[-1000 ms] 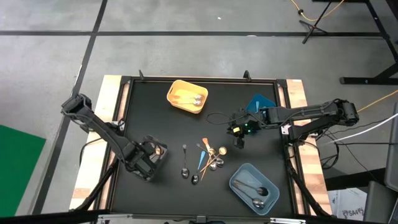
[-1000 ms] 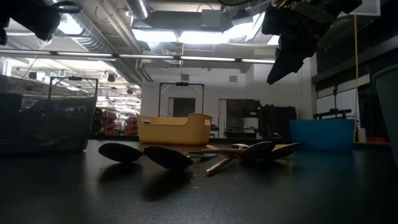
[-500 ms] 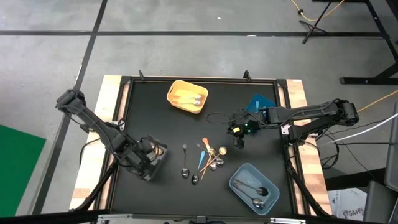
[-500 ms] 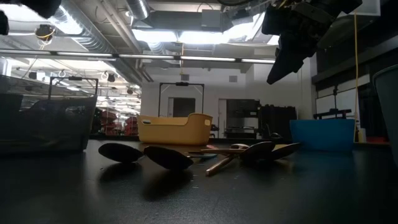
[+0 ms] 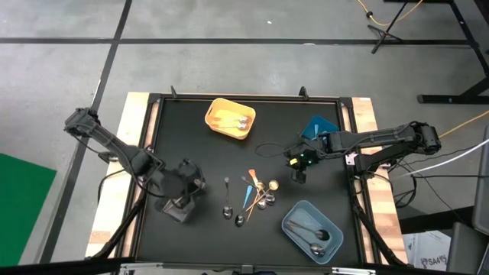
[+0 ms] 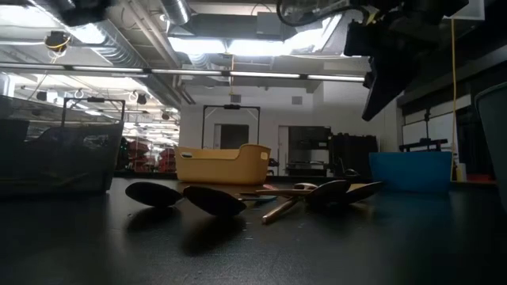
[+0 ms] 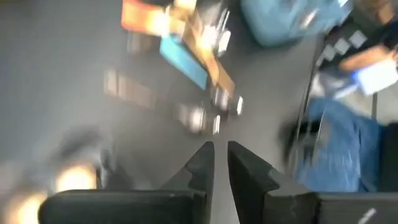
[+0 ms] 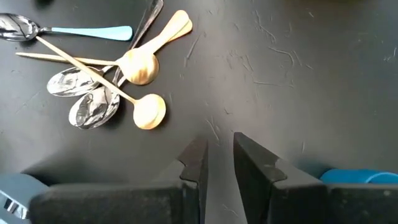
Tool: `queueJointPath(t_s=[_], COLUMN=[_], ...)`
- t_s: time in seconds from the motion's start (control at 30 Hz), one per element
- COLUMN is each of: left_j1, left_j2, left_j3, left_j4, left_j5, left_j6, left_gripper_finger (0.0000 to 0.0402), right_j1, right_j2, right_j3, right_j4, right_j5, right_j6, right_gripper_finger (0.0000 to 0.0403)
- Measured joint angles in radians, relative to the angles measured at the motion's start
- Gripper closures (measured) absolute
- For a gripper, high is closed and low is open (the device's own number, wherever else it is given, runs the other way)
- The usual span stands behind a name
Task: Sort silverware by color (type)
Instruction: Put the black spoon into the light blue bin
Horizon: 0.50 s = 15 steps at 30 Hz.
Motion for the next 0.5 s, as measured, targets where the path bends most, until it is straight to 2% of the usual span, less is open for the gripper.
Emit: queueJointPath(t_s=[0.27, 0.37, 0.5], left_j1=[0.086, 0.118, 0.168], left_j2=[0.007, 0.007, 0.008], left_j3=[0.0, 0.0, 0.0], left_j4=[0.276, 0.311, 0.315], left_j5=[-0.207, -0.212, -0.156], left_j6=[0.505, 0.622, 0.67], left_gripper_finger=[0.0363, 0.0363, 0.0363], right_j1=[0.0, 0.0, 0.0], right_j2=[0.0, 0.0, 0.0], right_j3=[0.0, 0.0, 0.0], right_j4=[0.005, 0.006, 0.006], right_j5=[0.0, 0.0, 0.0], right_j6=[0.0, 0.0, 0.0], right_gripper_finger=[0.0336, 0.0336, 0.0336])
